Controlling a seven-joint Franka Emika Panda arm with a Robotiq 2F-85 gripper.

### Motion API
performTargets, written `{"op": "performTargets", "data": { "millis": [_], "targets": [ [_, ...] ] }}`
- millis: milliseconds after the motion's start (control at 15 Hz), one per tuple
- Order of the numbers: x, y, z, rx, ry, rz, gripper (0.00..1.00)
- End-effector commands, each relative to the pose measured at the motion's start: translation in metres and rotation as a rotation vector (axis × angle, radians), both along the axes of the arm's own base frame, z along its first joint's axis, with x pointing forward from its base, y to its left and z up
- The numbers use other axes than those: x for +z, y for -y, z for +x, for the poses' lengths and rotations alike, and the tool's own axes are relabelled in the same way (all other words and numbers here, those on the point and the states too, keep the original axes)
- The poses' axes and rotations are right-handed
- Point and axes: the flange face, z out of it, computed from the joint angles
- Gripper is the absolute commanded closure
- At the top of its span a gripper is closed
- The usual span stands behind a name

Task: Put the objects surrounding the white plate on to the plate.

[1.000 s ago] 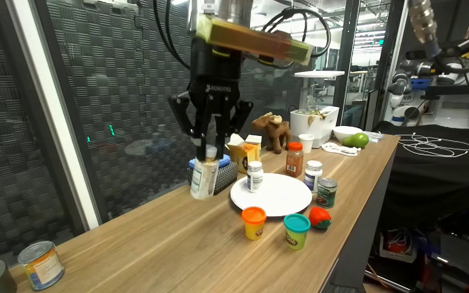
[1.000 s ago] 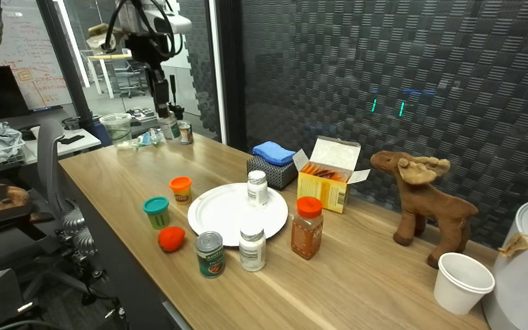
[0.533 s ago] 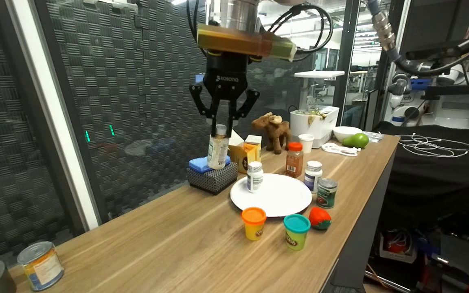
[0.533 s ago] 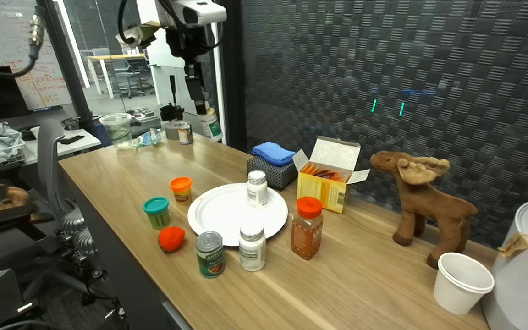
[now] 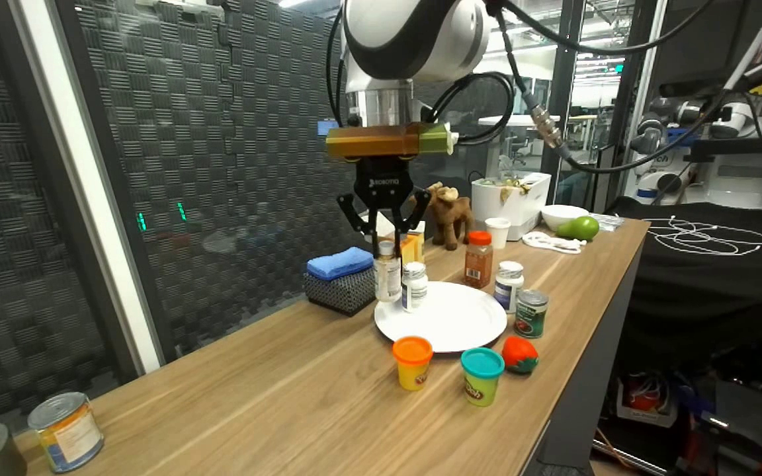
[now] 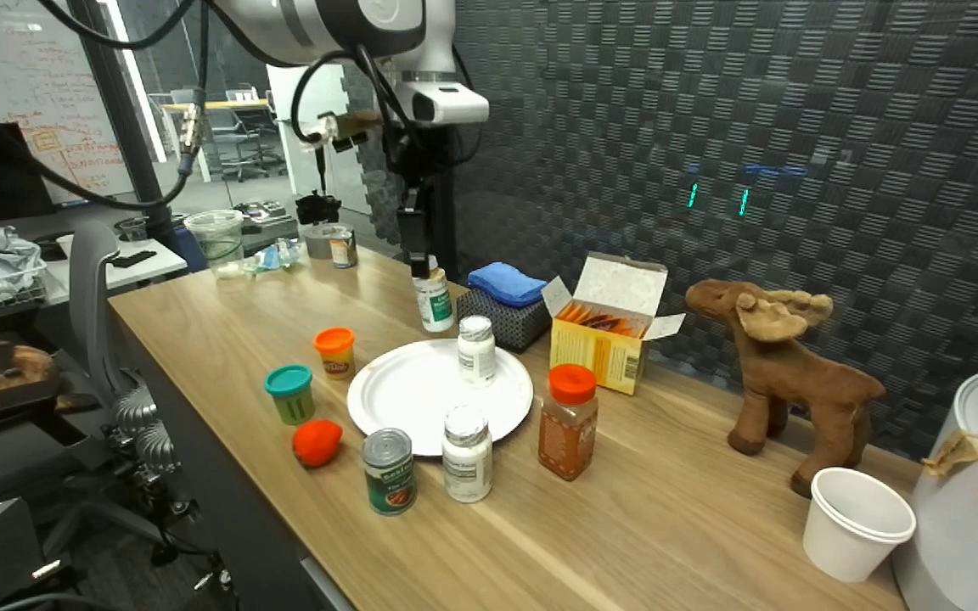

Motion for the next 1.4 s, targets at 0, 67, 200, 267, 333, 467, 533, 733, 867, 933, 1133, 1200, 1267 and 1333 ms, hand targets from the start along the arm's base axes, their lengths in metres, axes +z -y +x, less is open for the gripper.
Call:
{"op": "performTargets", "data": {
  "millis": [0,67,200,267,333,467,533,733,867,933,1133,1200,1267,1333],
  "targets": [
    [-0.006,0.01,0.02,-0.06,-0.056,0.01,0.87],
    [-0.011,0.013,0.023,-0.068,-0.068,0.016,0.87],
    [-0.02,0.017,0.027,-0.071,-0.097,0.044,0.87],
    [-0.024,0.019,0.029,-0.076,-0.107,0.056,0.87],
    [-0.028,0.021,0.03,-0.08,-0.119,0.065,0.87],
    [-0.039,0.027,0.033,-0.097,-0.14,0.069,0.87],
    [-0.043,0.03,0.034,-0.113,-0.137,0.062,0.86],
    [-0.053,0.036,0.039,-0.123,-0.105,0.048,0.86],
    [-0.053,0.038,0.04,-0.122,-0.105,0.056,0.86],
    [-0.054,0.039,0.038,-0.12,-0.106,0.059,0.86],
    [-0.052,0.036,0.031,-0.105,-0.102,0.065,0.85],
    [-0.052,0.035,0.029,-0.097,-0.101,0.064,0.85],
    [-0.052,0.034,0.027,-0.092,-0.101,0.064,0.78],
    [-0.053,0.034,0.027,-0.092,-0.099,0.065,0.45]
  ]
}}
